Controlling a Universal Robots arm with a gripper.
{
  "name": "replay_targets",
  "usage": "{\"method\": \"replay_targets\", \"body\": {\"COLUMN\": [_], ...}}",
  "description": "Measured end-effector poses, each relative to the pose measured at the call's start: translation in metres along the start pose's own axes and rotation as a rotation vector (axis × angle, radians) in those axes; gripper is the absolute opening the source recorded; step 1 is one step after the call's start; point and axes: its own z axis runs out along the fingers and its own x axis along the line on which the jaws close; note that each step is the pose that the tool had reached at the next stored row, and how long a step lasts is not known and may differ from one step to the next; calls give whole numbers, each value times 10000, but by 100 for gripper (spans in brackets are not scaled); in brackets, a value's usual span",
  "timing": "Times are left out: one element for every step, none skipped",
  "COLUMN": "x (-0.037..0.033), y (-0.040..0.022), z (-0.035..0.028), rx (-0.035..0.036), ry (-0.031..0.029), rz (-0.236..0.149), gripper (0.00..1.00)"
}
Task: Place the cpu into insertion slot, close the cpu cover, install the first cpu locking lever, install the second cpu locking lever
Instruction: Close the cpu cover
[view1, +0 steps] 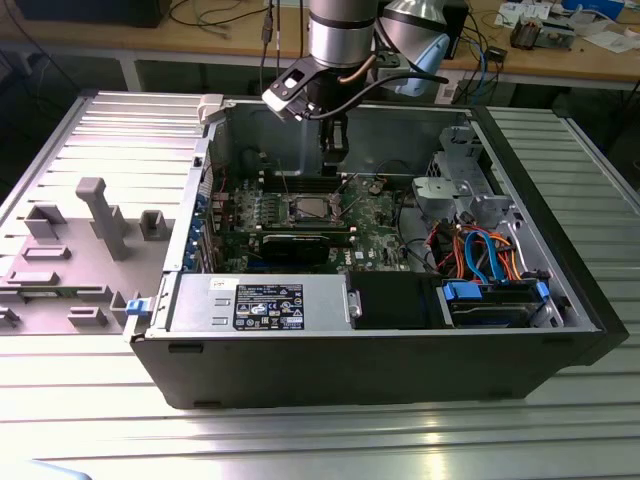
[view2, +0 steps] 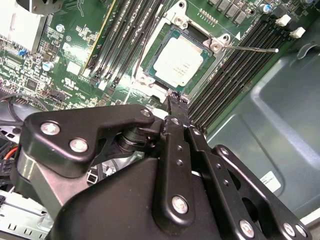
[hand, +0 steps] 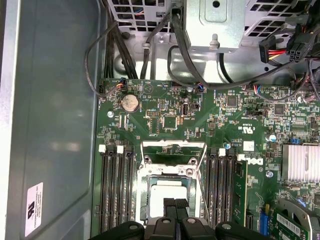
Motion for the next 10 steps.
{"method": "replay_targets", "body": {"x": [0, 0, 0, -1, -1, -1, -1, -1, -2, -2], "y": [3, 6, 9, 13, 16, 20, 24, 27, 32, 36], "z": [0, 0, 0, 0, 0, 0, 0, 0, 0, 0], "rx": [0, 0, 0, -1, 0, 0, 0, -1, 0, 0], "ry": [0, 0, 0, 0, 0, 0, -1, 0, 0, 0], "rz": [1, 1, 1, 1, 1, 1, 1, 1, 2, 2], "gripper": [11, 11, 11, 11, 11, 11, 11, 11, 11, 11]}}
